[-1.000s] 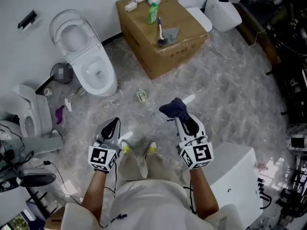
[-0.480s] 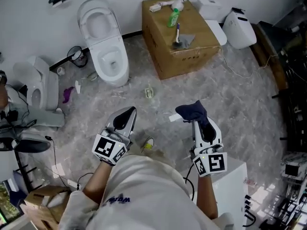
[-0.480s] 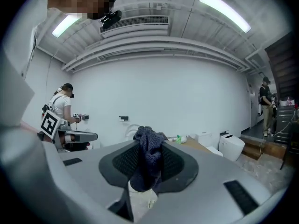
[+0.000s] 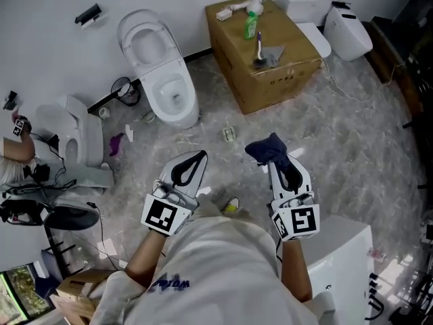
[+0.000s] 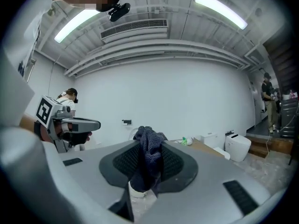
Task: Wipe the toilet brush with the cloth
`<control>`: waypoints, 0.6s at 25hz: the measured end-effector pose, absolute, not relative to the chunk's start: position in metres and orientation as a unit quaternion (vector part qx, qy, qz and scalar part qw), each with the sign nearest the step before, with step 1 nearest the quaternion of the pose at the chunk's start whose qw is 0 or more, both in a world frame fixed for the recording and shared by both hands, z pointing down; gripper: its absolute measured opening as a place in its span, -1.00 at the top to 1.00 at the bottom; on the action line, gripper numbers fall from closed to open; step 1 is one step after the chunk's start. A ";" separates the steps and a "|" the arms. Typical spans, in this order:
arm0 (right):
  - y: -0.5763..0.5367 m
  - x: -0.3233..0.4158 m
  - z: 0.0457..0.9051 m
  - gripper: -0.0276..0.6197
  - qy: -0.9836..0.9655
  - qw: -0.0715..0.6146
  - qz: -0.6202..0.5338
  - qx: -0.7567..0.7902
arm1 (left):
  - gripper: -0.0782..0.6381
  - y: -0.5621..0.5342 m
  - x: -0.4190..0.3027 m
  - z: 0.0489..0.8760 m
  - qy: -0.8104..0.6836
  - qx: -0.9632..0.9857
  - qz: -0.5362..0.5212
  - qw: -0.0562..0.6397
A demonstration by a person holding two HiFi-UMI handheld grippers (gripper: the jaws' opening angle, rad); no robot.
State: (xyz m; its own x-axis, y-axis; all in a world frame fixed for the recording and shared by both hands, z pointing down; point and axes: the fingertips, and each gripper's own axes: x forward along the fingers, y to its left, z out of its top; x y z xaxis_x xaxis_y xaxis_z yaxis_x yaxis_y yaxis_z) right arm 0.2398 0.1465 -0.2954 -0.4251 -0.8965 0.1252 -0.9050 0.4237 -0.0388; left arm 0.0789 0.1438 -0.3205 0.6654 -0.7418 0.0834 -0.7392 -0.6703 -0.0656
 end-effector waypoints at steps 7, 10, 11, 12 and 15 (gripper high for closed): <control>0.133 0.231 -0.294 0.63 -0.849 0.049 0.036 0.524 | 0.79 0.137 0.068 -0.309 0.423 -0.904 -0.066 -0.001; 0.129 0.231 -0.295 0.63 -0.850 0.057 0.033 0.522 | 0.79 0.138 0.071 -0.306 0.403 -0.913 -0.066 0.001; 0.128 0.231 -0.294 0.63 -0.851 0.060 0.033 0.521 | 0.79 0.137 0.071 -0.306 0.401 -0.913 -0.068 0.002; 0.128 0.232 -0.294 0.63 -0.851 0.063 0.034 0.520 | 0.79 0.136 0.070 -0.305 0.403 -0.912 -0.070 0.001; 0.127 0.234 -0.293 0.64 -0.852 0.070 0.031 0.517 | 0.79 0.130 0.067 -0.304 0.415 -0.908 -0.066 -0.004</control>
State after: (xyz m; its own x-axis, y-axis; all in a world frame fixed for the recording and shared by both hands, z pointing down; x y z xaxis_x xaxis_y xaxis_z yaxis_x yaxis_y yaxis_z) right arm 0.2340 0.1271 -0.2928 -0.4553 -0.8773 0.1516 -0.8861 0.4631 0.0189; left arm 0.0675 0.1300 -0.3037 0.6475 -0.7519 0.1240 -0.7530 -0.6563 -0.0476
